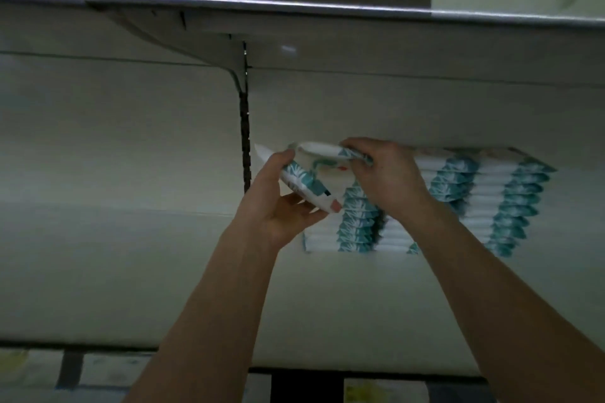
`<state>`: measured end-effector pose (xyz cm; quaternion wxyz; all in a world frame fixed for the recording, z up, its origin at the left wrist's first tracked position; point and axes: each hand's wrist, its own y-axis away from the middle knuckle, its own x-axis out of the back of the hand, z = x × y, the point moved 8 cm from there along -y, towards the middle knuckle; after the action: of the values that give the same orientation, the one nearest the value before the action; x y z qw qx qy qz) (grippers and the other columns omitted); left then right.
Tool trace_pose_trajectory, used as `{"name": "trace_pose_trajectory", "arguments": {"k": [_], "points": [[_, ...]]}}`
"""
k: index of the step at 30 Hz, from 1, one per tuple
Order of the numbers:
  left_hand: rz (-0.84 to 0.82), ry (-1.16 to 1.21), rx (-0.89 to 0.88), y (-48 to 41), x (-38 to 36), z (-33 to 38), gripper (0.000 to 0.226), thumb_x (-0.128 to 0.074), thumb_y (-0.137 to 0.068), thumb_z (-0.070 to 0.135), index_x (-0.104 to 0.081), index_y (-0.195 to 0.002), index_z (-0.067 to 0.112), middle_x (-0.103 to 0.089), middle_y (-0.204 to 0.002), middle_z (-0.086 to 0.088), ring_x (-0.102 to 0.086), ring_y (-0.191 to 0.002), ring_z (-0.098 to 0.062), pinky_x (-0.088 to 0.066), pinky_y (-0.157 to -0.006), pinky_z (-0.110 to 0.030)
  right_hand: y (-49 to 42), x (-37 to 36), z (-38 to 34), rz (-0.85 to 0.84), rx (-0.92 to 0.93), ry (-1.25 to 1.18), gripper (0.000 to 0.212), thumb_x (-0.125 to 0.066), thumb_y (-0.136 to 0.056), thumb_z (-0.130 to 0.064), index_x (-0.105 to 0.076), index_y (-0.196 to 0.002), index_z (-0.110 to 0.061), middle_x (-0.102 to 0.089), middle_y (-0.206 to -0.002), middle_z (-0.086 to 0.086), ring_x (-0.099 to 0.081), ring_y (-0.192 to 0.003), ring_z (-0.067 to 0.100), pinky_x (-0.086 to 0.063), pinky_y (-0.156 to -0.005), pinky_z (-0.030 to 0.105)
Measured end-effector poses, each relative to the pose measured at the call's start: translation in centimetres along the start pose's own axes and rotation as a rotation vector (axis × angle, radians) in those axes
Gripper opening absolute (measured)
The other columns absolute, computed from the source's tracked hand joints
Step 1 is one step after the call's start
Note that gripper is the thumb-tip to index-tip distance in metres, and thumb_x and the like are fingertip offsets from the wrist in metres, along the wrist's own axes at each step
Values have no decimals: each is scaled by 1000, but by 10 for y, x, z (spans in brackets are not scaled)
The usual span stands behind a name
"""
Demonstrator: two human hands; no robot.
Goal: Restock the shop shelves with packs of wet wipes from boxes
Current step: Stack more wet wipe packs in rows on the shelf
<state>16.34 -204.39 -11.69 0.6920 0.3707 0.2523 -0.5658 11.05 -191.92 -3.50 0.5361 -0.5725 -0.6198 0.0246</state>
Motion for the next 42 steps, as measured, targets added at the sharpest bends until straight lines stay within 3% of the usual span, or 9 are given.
{"name": "trace_pose_trajectory", "arguments": {"k": [9,14,20,24,29,32,34,39,42], "points": [[64,91,11,-18,1,-11,20,-63,-89,26,-53,-94,9,-56,-112,-25,-56,-104,-41,-44,-84,-57,-27,-32,55,-353,12,333,36,-47,-92,2,-61,-124,-4,-61,-123,17,-56,-110,31,-45,-91,39],[59,51,-13,-24,-4,-12,21,-60,-90,27,-54,-91,8,-58,-102,-23,-56,-102,-40,-44,-87,-54,-21,-46,58,-439,66,497,46,-37,-100,-37,-37,-145,-28,-58,-127,9,-54,-112,26,-41,-87,29],[68,59,-14,-26,-4,-16,20,-61,-89,27,-55,-91,8,-58,-103,-22,-57,-101,-39,-44,-85,-56,-17,-59,67,-445,12,681,52,-31,-99,-43,-23,-149,-28,-42,-141,12,-38,-129,28,-24,-108,42],[60,61,2,-26,-3,-17,23,-61,-89,29,-56,-92,7,-57,-111,-25,-53,-115,-42,-44,-88,-56,-10,-48,34,-271,110,529,59,-48,-94,-30,-29,-149,-16,-32,-150,14,-33,-137,29,-22,-109,43],[114,34,-25,-33,9,-16,40,-61,-89,33,-55,-121,11,-53,-120,-23,-53,-112,-39,-46,-78,-54,14,-54,3,-110,214,258,38,-45,-70,-7,-73,-94,-1,-66,-109,20,-62,-101,37,-44,-90,43],[125,52,-3,-34,16,-18,28,-60,-90,31,-59,-97,4,-58,-107,-23,-54,-108,-39,-42,-95,-55,15,-47,3,-53,174,127,35,-45,-75,-1,-74,-94,2,-69,-106,21,-65,-99,36,-51,-89,43],[148,37,1,-34,22,-17,29,-58,-92,32,-60,-107,8,-55,-120,-23,-51,-118,-40,-38,-104,-56,15,-36,-1,-10,142,-40,30,-45,-85,-4,-73,-95,0,-71,-98,12,-66,-91,27,-53,-82,36],[76,21,-25,-37,23,-14,55,-67,-84,32,-52,-133,11,-60,-122,-23,-60,-110,-37,-49,-90,-55,23,-53,-18,-380,-45,-325,27,-57,-88,-49,-71,-89,-26,-66,-75,-10,-62,-71,6,-54,-68,34],[109,-16,-36,-34,28,-12,53,-70,-82,31,-54,-128,8,-61,-120,-24,-60,-109,-37,-47,-95,-57,23,-56,-23,-363,50,-207,22,-59,-89,-41,-70,-100,-25,-64,-80,-9,-58,-72,9,-50,-65,34]]}}
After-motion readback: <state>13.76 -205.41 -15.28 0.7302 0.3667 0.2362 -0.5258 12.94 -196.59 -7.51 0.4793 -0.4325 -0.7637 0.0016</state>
